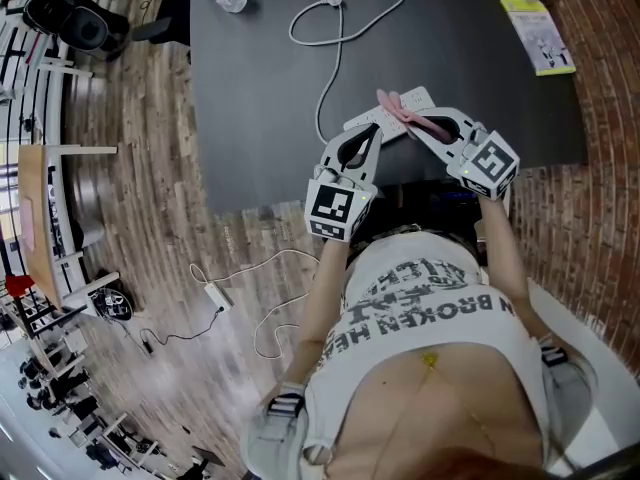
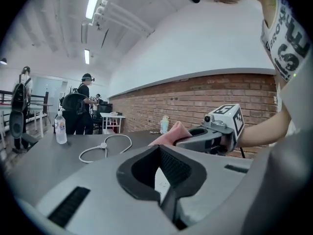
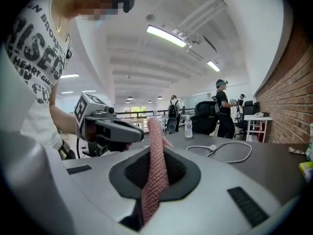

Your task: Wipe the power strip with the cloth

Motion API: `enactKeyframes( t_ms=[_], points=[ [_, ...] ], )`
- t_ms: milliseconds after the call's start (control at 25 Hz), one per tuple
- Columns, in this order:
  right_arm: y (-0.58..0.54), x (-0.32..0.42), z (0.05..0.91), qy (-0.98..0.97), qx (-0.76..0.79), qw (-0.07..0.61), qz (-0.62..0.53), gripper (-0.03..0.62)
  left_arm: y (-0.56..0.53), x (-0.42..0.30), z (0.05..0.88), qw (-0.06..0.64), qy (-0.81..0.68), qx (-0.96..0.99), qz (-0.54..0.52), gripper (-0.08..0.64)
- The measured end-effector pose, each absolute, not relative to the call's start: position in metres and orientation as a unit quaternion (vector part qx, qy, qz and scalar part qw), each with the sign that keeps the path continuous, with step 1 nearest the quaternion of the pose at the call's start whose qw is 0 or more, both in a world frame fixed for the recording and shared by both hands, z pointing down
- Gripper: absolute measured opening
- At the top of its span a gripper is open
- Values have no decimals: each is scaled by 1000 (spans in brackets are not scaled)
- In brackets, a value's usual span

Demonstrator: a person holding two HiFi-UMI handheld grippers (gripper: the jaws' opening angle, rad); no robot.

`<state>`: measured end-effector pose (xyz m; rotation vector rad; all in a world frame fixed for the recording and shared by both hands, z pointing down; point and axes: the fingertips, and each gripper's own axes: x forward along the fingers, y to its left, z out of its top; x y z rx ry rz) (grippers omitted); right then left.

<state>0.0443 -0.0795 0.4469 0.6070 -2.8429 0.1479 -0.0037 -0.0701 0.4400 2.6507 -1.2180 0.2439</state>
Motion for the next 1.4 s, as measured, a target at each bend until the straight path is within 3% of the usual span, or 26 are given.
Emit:
enactKeyframes(
  t_ms=[440,1400],
  points=[
    [-53,38,387,-973,225,44,27,16,-55,3,381,71,-420,905,27,8],
    [-40,34,365,-969,244,43,16,15,-35,-7,364,37,-416,908,32,8]
  ],
)
